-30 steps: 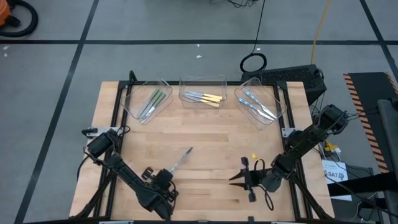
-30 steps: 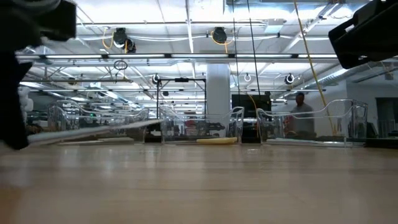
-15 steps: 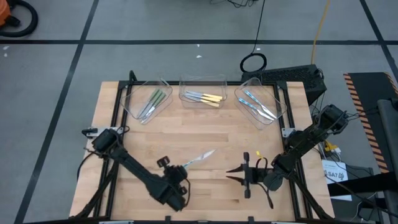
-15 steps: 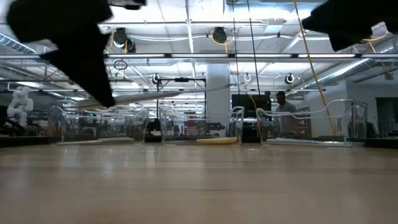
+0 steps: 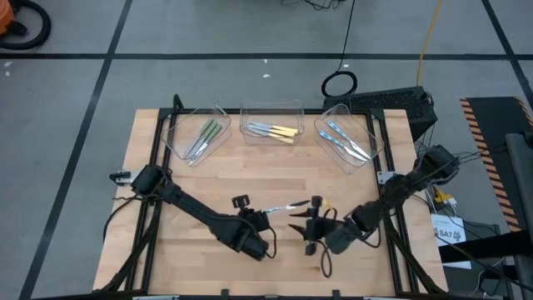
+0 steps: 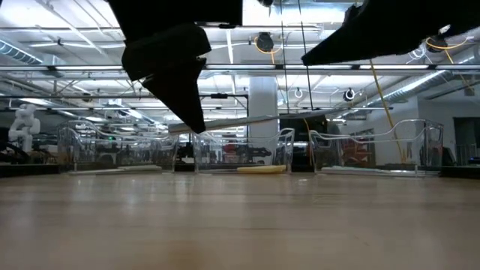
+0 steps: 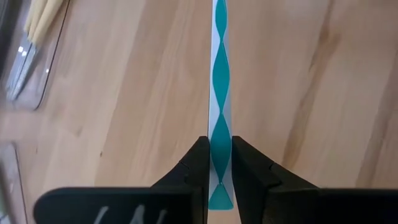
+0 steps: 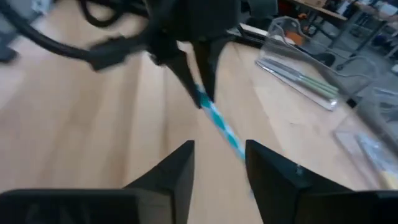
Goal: Sort silverware by color (type)
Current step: Put the blue table knife into the right transparent bin
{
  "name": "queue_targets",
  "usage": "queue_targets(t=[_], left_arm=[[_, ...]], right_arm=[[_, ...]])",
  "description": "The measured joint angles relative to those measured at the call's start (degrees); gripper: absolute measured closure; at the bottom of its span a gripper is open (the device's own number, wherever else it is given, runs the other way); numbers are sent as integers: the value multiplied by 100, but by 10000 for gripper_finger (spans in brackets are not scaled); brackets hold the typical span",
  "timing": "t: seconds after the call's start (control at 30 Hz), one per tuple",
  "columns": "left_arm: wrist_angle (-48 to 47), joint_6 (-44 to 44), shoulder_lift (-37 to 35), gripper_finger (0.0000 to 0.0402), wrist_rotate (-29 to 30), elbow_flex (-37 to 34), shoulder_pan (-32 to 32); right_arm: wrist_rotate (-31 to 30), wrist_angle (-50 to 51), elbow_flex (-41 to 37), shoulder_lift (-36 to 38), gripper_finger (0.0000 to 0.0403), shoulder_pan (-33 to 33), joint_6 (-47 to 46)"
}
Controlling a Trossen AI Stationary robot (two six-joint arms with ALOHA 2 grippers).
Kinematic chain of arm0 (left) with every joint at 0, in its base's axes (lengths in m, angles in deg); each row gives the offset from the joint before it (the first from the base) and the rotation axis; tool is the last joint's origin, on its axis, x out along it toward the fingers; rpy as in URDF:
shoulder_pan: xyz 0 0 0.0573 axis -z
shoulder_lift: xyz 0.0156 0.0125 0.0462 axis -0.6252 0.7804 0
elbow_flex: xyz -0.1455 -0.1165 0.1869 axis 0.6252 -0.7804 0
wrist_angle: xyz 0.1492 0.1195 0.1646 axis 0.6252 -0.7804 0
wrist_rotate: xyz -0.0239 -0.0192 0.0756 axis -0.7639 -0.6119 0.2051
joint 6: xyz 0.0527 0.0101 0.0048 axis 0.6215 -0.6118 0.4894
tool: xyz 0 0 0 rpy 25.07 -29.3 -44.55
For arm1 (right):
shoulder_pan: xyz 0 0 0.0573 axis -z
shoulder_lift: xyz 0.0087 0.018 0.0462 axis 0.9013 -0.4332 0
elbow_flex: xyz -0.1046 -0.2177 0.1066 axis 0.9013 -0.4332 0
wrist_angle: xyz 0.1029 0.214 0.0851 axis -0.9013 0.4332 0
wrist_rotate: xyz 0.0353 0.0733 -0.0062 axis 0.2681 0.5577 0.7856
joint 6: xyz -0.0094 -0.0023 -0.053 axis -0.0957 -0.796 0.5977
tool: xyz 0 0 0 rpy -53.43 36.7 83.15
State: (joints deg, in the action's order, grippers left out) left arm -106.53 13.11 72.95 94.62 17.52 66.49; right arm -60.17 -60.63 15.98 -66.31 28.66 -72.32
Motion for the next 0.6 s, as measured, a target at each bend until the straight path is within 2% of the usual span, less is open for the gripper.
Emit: queue_targets(t=[0.33,0.6], left_arm=[[427,774,0,356,-7,0,-221],[641,1115,-2,356,-104,0,-423]], right_arm=[[521,-1,1,-519,222,705,844],[594,-1,79,-953,231,1035,1287]])
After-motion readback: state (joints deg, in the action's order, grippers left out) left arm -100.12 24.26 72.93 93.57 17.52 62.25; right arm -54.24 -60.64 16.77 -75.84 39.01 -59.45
